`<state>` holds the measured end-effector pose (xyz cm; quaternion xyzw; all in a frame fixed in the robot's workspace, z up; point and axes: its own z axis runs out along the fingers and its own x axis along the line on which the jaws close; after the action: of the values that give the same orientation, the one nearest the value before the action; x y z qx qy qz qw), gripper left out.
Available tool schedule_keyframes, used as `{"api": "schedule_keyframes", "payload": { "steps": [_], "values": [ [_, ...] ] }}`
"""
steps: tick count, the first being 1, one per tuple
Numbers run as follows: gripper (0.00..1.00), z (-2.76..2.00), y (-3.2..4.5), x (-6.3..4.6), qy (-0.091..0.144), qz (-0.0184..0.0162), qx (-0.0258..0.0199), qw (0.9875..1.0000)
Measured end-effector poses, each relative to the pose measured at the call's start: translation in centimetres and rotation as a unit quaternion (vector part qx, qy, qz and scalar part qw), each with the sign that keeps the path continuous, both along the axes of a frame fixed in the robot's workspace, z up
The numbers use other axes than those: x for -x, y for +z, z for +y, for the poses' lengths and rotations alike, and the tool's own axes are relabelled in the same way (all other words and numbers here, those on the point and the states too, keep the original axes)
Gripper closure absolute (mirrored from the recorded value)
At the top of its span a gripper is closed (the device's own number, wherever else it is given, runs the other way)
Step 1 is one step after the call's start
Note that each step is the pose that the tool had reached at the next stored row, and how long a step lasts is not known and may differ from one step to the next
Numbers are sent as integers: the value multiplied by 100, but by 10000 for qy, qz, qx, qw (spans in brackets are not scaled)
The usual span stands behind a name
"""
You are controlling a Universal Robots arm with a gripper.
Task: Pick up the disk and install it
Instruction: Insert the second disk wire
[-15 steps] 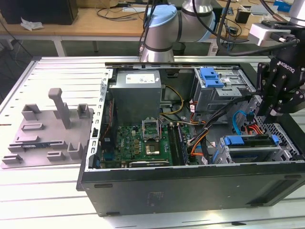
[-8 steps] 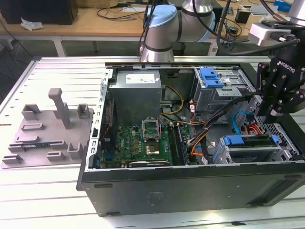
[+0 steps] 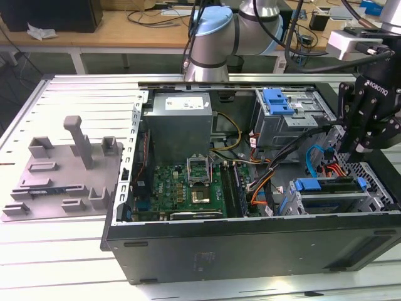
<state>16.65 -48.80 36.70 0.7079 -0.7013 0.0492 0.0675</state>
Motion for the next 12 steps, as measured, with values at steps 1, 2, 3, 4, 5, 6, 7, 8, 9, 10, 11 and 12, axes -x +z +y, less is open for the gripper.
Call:
{"api": "schedule_keyframes", "payload": {
  "steps": [1, 2, 3, 4, 5, 6, 7, 8, 9, 10, 11, 12],
  "values": [
    [69, 0, 0, 0, 0, 0, 1, 10000],
    [69, 0, 0, 0, 0, 0, 4, 10000],
    [69, 0, 0, 0, 0, 0, 6, 10000],
    [69, 1, 0, 0, 0, 0, 8, 10000],
    [69, 8, 0, 0, 0, 0, 23, 10000],
    [69, 25, 0, 0, 0, 0, 53, 10000],
    [69, 48, 1, -1, 1, 0, 97, 10000],
    [69, 96, 1, 0, 0, 0, 205, 9998],
    [69, 126, 0, 0, 0, 0, 288, 9996],
    [69, 146, 0, 0, 0, 0, 347, 9994],
    [69, 200, 1, 0, 0, 0, 497, 9988],
    [69, 235, 3, 0, 0, 0, 574, 9984]
  ]
}}
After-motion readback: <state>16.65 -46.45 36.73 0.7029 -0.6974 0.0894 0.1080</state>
